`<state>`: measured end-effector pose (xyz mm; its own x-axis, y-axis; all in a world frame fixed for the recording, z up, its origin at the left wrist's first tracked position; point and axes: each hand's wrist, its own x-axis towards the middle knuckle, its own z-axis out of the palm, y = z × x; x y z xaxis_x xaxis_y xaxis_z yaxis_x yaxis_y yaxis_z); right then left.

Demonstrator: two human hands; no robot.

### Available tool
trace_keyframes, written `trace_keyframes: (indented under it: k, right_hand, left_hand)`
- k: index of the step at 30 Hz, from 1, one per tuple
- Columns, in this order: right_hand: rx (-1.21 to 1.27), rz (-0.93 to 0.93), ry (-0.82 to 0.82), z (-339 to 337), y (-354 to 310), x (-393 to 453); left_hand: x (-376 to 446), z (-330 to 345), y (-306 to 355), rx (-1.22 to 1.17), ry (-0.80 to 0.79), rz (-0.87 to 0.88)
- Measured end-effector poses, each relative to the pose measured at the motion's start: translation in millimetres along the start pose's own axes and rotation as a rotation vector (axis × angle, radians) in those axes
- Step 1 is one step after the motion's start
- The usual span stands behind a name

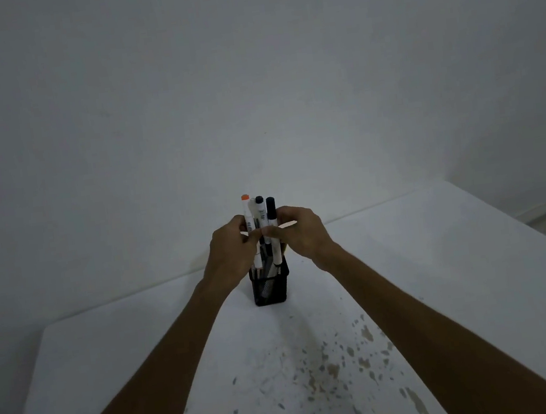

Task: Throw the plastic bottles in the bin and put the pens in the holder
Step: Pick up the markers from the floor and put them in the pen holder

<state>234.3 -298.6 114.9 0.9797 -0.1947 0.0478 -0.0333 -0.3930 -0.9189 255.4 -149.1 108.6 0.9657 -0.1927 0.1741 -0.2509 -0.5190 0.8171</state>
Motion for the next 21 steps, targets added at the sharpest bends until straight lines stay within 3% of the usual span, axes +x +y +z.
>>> trace_keyframes:
  k: [8,21]
  right_hand:
    - [-0.088,-0.011,-0.018,16,31,9]
    - [-0.153,-0.007,0.101,30,44,7]
  left_hand:
    - [1,15,-27,0.027,-0.046,-0.04]
    - [-3,22,-44,0.003,-0.044,-0.014]
